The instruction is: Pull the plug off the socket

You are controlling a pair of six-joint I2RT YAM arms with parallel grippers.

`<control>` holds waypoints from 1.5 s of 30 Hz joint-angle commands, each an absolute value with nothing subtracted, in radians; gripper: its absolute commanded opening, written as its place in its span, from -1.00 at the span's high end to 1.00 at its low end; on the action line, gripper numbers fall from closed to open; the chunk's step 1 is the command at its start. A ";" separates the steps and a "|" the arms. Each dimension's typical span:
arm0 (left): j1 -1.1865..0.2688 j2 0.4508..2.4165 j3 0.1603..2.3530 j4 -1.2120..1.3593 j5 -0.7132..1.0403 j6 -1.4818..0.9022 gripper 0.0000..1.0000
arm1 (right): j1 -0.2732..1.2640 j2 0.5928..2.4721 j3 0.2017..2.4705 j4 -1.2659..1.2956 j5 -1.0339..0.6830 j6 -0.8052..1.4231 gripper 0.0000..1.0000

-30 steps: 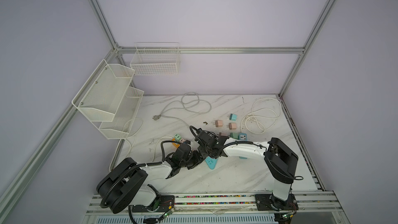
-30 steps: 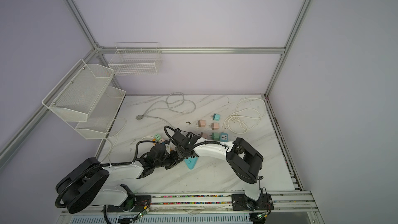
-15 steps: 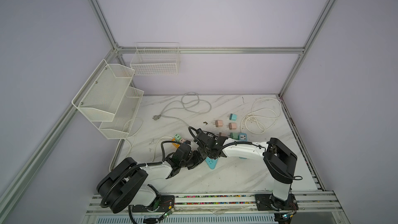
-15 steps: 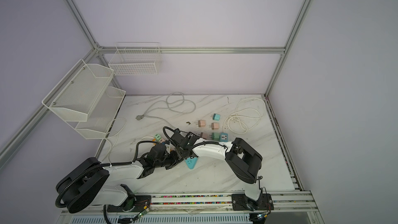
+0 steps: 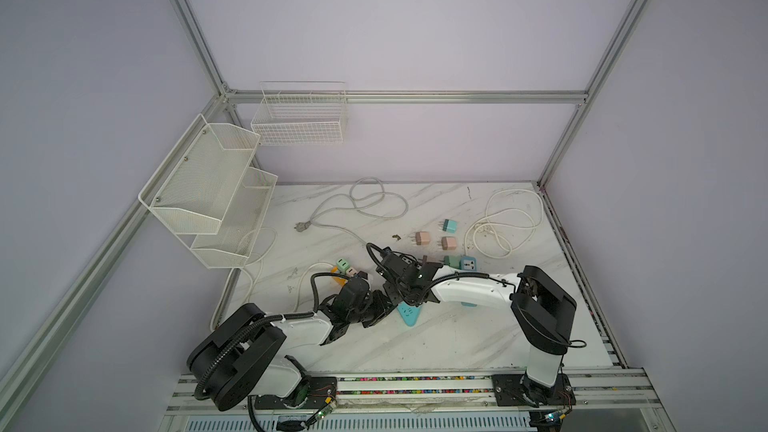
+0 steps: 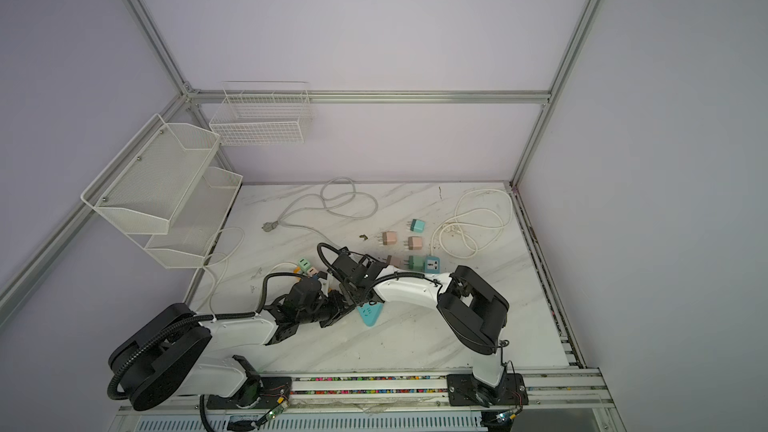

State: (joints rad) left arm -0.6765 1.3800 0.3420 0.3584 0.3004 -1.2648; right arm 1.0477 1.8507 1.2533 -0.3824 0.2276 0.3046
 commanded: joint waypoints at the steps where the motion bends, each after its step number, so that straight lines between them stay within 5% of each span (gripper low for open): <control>1: -0.681 1.405 0.293 0.282 0.256 -1.285 0.65 | 1.083 1.837 1.284 -0.398 0.240 0.296 0.81; 45: -0.682 1.449 0.281 0.334 0.253 -1.314 0.66 | 1.106 1.777 1.205 -0.334 0.142 0.298 0.87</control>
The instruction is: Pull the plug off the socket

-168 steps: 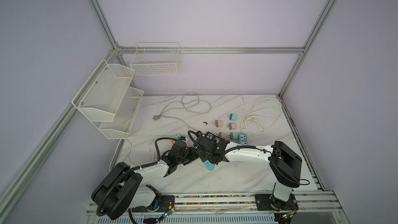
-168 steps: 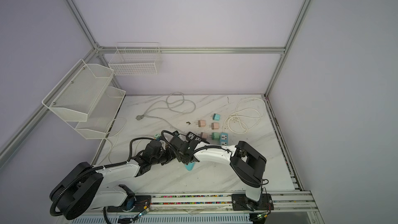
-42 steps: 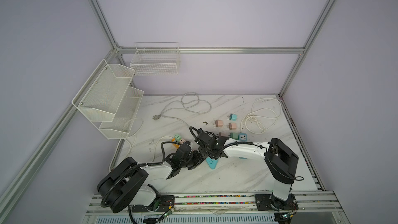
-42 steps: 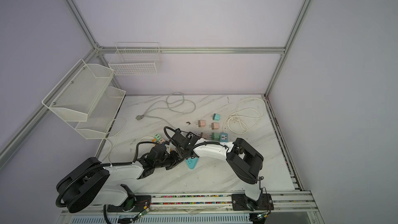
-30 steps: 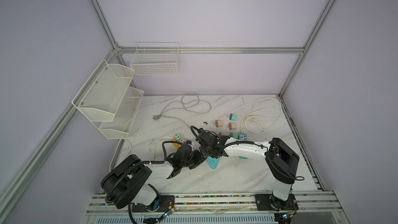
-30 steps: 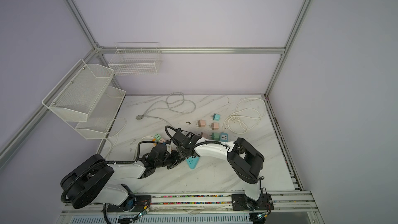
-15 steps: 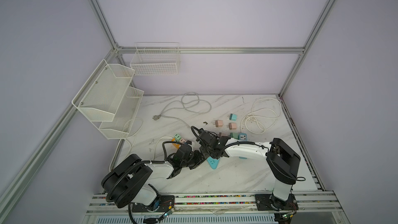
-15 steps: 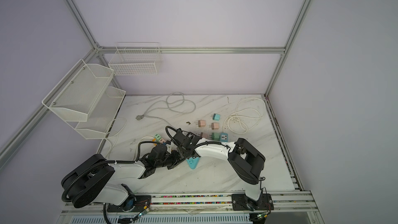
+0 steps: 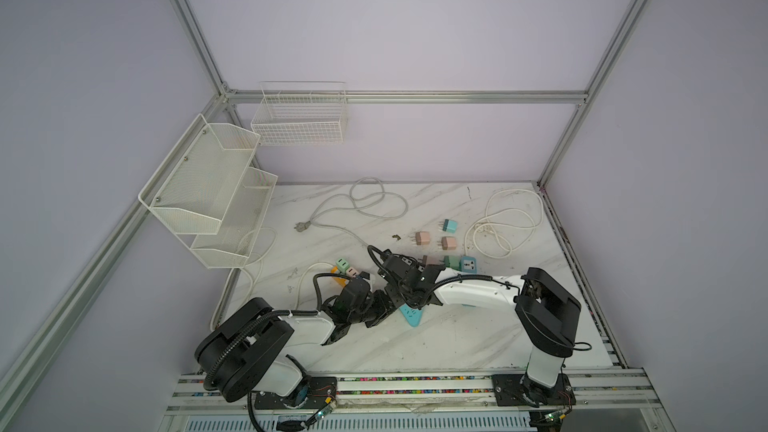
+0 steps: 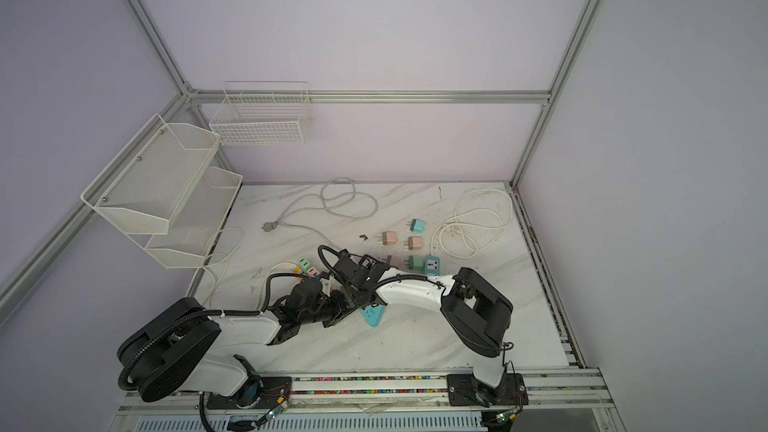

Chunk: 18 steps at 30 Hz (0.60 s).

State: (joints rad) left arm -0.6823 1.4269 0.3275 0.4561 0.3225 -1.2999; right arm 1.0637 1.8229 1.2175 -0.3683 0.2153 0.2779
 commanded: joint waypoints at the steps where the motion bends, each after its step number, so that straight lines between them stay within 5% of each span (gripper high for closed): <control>1: -0.681 1.448 0.283 0.333 0.256 -1.312 0.66 | 1.104 1.778 1.204 -0.342 0.168 0.304 0.87; 18: -0.676 1.369 0.299 0.322 0.261 -1.307 0.57 | 1.028 1.672 1.132 -0.345 0.079 0.273 0.88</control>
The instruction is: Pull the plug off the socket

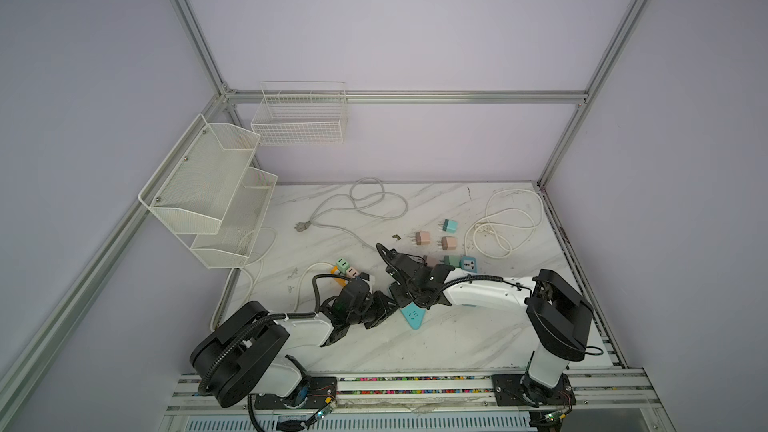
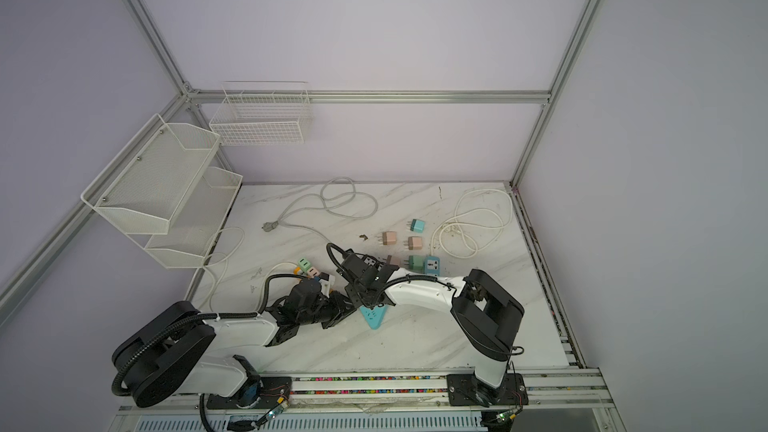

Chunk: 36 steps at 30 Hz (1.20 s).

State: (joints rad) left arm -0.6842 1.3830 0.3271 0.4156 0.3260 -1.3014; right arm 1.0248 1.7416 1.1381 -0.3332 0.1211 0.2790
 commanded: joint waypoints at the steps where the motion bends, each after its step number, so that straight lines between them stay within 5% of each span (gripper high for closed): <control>1: -0.673 1.363 0.299 0.320 0.264 -1.304 0.57 | 1.028 1.671 1.128 -0.349 0.077 0.272 0.89; 14: -0.627 1.307 0.277 0.331 0.279 -1.288 0.53 | 1.031 1.623 1.045 -0.301 -0.029 0.239 0.93; 36: -0.610 1.080 0.228 0.300 0.251 -1.280 0.13 | 0.977 1.568 1.032 -0.199 -0.239 0.319 0.97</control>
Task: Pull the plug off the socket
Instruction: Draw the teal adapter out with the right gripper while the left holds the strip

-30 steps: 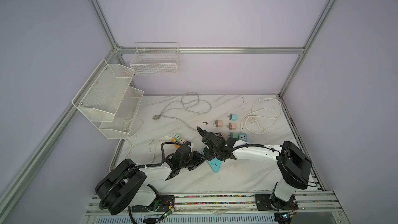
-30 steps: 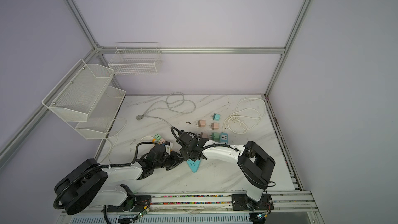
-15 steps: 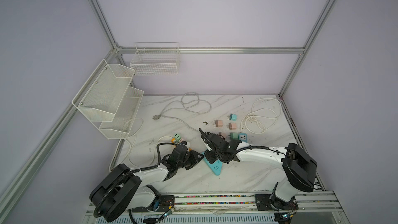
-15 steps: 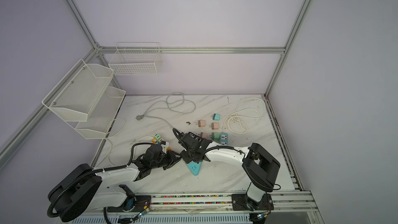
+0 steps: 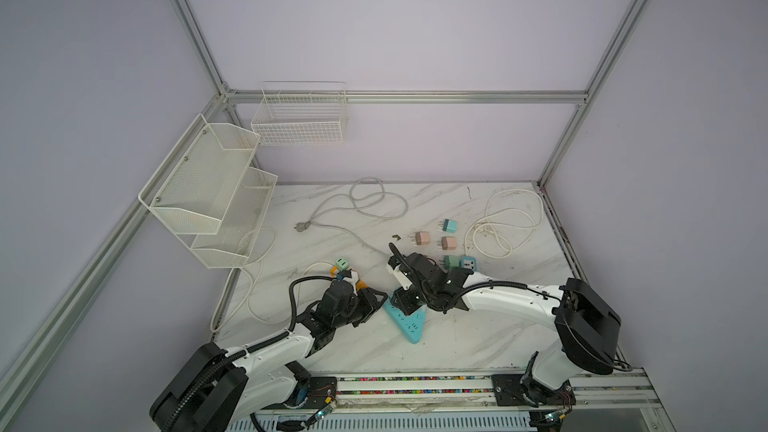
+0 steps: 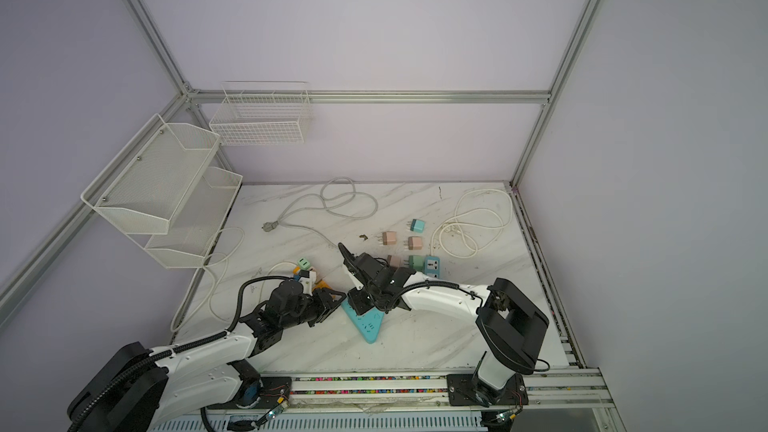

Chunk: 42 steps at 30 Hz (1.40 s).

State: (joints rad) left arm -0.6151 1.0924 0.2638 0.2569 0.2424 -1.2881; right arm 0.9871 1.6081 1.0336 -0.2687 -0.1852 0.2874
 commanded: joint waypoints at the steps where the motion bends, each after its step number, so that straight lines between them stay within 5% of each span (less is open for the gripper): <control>1: -0.611 1.081 0.228 0.305 0.255 -1.280 0.09 | 0.973 1.573 1.034 -0.199 -0.239 0.327 0.98; 10: -0.611 1.099 0.218 0.387 0.276 -1.294 0.05 | 0.940 1.581 1.034 -0.144 -0.342 0.397 0.99; 18: -0.612 1.107 0.209 0.423 0.268 -1.299 0.47 | 0.940 1.574 1.002 -0.103 -0.355 0.388 0.99; 42: -0.614 1.158 0.223 0.320 0.253 -1.296 1.00 | 1.025 1.617 1.120 -0.280 -0.149 0.296 0.97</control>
